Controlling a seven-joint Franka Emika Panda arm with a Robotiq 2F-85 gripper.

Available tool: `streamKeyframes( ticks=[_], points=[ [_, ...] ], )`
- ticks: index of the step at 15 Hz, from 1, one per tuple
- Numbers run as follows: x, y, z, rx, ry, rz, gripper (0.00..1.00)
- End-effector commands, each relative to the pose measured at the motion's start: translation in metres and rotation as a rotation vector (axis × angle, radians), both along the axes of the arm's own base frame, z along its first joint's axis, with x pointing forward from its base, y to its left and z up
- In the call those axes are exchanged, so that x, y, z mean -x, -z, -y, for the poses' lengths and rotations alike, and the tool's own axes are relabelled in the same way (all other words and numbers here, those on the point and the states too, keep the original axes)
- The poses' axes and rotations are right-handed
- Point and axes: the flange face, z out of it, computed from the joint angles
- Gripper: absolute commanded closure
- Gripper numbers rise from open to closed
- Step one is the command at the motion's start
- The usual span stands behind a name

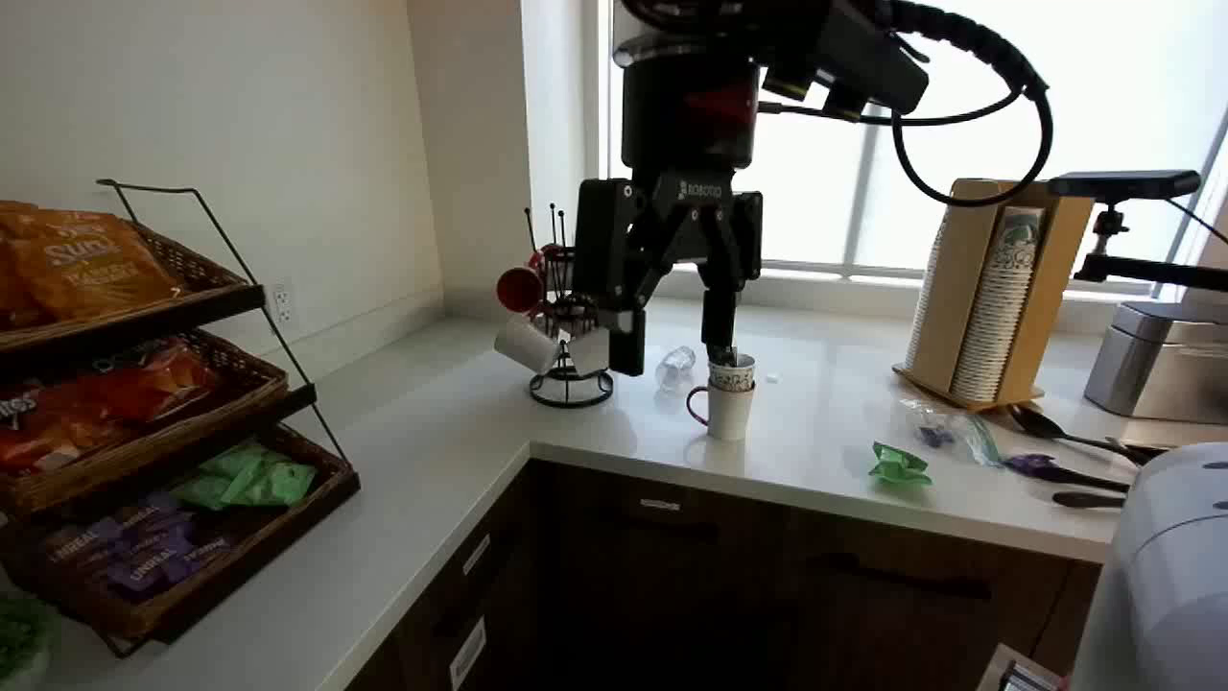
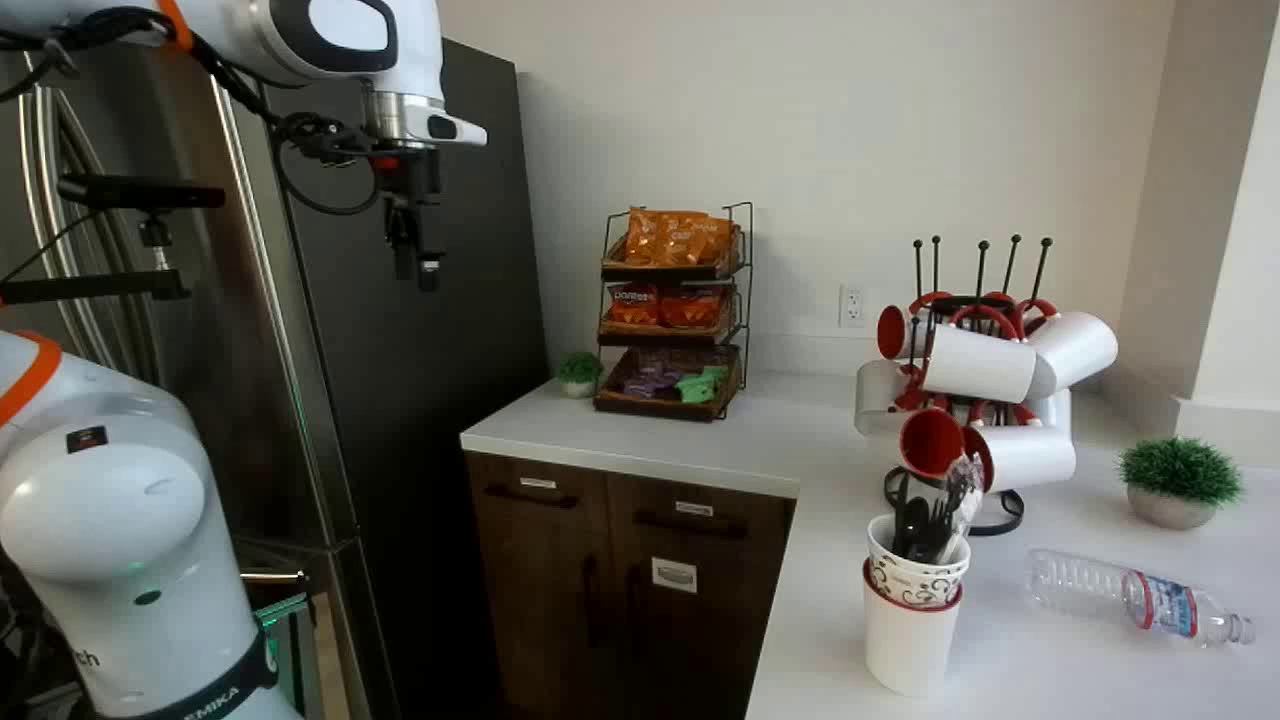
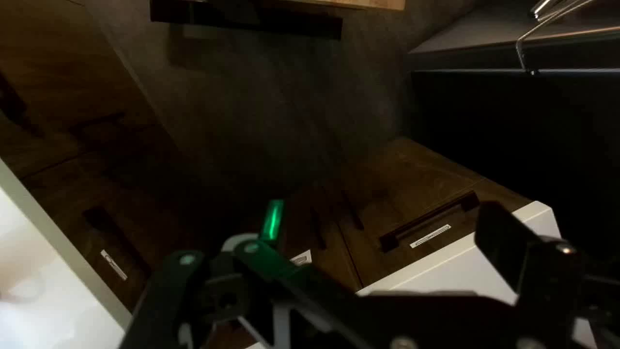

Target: Put the green object on the shelf

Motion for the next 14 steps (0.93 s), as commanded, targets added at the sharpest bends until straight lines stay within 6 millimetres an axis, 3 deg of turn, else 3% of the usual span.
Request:
streamKeyframes(
  ticks=[1,11,14],
  points=[
    [0.0,-0.001,0.0,0.0,0.0,-0.001,0.0],
    [0.0,-0.001,0.0,0.001,-0.001,-0.001,0.0],
    [-0.001,-0.009,0.025,-0.007,0.024,0.011,0.0]
  ],
)
